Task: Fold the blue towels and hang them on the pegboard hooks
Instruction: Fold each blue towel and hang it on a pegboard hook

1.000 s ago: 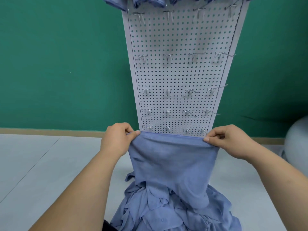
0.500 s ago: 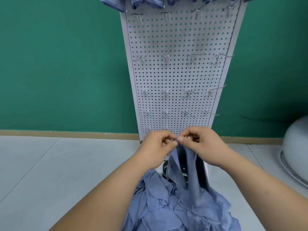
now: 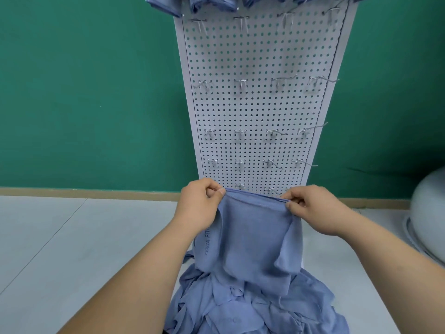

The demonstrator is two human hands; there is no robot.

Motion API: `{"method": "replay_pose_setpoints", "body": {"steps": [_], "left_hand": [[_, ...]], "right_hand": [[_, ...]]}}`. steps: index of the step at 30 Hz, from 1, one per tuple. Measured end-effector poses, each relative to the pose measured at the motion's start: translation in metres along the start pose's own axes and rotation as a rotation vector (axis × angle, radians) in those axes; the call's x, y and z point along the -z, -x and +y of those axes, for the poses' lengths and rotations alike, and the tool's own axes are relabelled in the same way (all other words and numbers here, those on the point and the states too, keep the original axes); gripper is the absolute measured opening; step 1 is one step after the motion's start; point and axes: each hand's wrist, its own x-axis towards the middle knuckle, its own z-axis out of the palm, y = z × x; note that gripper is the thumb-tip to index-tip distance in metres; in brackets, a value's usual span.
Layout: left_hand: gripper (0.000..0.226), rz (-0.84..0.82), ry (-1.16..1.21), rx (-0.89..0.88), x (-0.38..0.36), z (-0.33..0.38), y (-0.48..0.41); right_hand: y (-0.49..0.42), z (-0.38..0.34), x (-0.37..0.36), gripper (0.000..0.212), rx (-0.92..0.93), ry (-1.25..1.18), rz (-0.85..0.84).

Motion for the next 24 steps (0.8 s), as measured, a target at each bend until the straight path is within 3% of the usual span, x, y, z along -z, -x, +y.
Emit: {"method": "replay_pose_setpoints", "body": {"steps": [7,14,16,20,24], "left_hand": [[0.013,0.151,0.013,0.066,0.013,-0.012,-0.006],[0.012,0.202,0.09,0.152,0.017,-0.018,-0.008],[0.011,0.196,0.121,0.16,0.015,-0.018,-0.008],[0.009,0.085,0.234,0.167,0.009,-0.014,-0.005],[0.017,-0.091,0.364,0.141,0.004,-0.003,0.002]], "right_hand": [[0.001,0.016,0.01,0.013,-0.09,0.132,0.127],[0.002,0.026,0.012,0.009,-0.173,0.217,0.249],[0.001,0.023,0.012,0.007,-0.169,0.051,0.269],[0.008,-0.006,0.013,0.003,-0.159,-0.603,0.165],[0.015,-0.031,0.008,0.013,-0.088,-0.705,-0.021]]}}
